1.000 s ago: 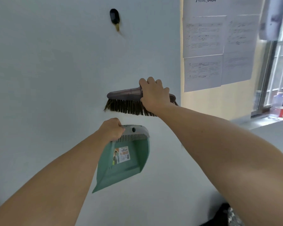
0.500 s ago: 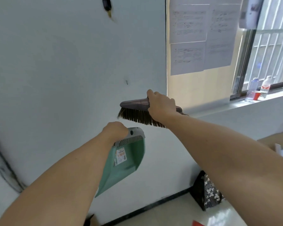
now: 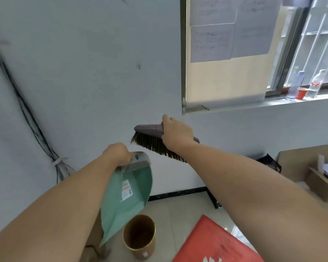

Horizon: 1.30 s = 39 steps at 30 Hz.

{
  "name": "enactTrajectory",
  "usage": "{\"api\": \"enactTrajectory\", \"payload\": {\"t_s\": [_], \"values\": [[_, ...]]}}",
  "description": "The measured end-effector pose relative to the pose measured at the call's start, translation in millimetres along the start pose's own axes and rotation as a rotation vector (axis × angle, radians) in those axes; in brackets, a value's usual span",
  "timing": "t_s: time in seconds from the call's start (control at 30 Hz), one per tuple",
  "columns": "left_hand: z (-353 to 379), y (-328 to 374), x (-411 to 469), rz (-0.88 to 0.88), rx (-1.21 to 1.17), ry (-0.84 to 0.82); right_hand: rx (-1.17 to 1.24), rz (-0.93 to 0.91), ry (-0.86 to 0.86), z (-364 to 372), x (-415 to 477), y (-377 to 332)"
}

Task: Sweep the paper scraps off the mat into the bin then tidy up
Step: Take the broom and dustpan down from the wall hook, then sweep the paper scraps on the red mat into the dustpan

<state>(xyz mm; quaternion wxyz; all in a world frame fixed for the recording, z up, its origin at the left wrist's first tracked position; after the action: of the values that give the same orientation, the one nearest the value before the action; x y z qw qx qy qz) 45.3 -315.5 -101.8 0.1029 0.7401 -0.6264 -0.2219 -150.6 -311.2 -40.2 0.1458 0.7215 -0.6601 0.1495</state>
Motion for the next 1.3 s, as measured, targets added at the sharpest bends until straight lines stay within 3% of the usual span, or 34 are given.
{"api": "enactTrajectory", "payload": {"t_s": [0.17, 0.27, 0.5, 0.67, 1.0, 1.3], "values": [[44, -1, -84, -0.051, 0.160, -0.065, -0.008, -0.042, -0.072, -5, -76, 17], [68, -8, -121, -0.080, 0.140, -0.120, 0.004, -0.047, -0.091, -6, -113, 21], [157, -43, -194, -0.377, -0.502, -0.375, 0.014, 0.014, -0.237, 12, -207, 30], [220, -68, -238, -0.444, -0.649, -0.443, 0.014, 0.026, -0.336, 37, -279, 33], [315, -90, -282, -0.568, -0.929, -0.215, 0.065, 0.022, -0.438, 100, -333, 81], [413, -68, -275, -0.747, -0.891, 0.121, 0.161, -0.202, -0.481, 183, -329, 130]]}}
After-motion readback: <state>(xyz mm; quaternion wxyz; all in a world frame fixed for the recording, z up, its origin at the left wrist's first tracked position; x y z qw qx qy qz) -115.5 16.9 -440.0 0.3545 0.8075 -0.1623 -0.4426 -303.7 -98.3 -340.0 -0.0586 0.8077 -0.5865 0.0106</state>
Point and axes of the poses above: each hand's wrist, its own x-axis towards the middle knuckle, its own z-axis out of the palm, y = z × x, the point moved 8 cm from there along x, towards the middle knuckle, and after that the axes turned 15 degrees about -x, right-handed, at the moved point
